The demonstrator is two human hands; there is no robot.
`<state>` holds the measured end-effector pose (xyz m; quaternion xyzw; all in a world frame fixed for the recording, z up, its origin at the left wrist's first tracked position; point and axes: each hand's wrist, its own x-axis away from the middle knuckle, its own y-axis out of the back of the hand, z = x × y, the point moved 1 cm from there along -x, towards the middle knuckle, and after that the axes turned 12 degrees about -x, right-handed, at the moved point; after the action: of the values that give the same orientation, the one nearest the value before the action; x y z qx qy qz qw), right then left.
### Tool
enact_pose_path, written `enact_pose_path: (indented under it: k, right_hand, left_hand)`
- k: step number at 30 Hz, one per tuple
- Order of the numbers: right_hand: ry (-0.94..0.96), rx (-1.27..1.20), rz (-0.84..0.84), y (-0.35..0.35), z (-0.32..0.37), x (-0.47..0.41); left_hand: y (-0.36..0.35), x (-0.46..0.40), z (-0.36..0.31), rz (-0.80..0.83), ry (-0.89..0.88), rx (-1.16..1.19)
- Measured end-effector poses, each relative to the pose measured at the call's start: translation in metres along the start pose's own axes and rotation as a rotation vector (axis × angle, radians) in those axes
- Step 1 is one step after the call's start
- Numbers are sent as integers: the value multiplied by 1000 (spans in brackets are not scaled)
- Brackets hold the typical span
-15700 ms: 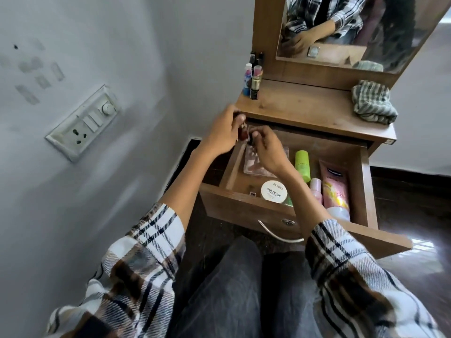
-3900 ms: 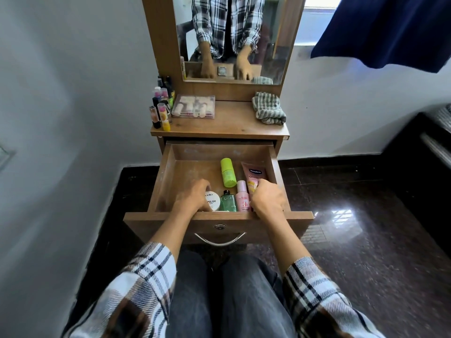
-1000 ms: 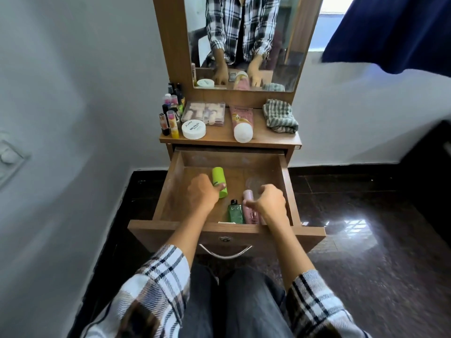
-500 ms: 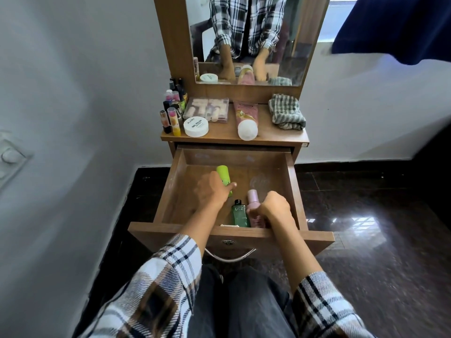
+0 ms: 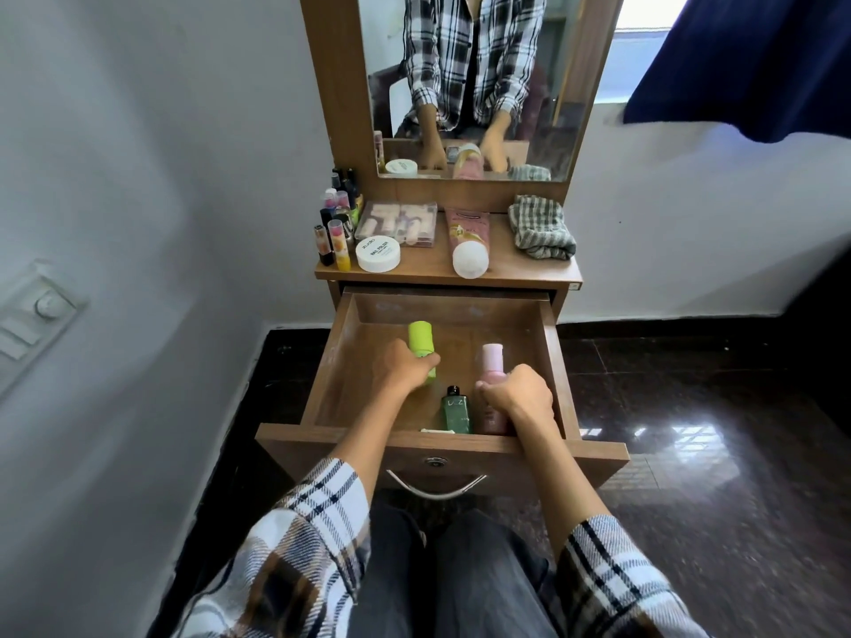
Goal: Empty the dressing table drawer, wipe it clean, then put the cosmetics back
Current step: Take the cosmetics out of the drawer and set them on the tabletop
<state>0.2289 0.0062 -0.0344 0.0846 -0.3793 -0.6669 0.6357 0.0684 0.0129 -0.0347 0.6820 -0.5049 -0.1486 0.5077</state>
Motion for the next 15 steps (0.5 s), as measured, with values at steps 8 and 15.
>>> enact_pose_path:
  k: [8,15]
  right_hand:
    - [310,-410,-83,8,3,9]
    - [575,-595,-93,0,52,23]
  left_hand:
    - [35,22,-2,-358,-144,190]
    - [83,6,-23,-671,-256,287]
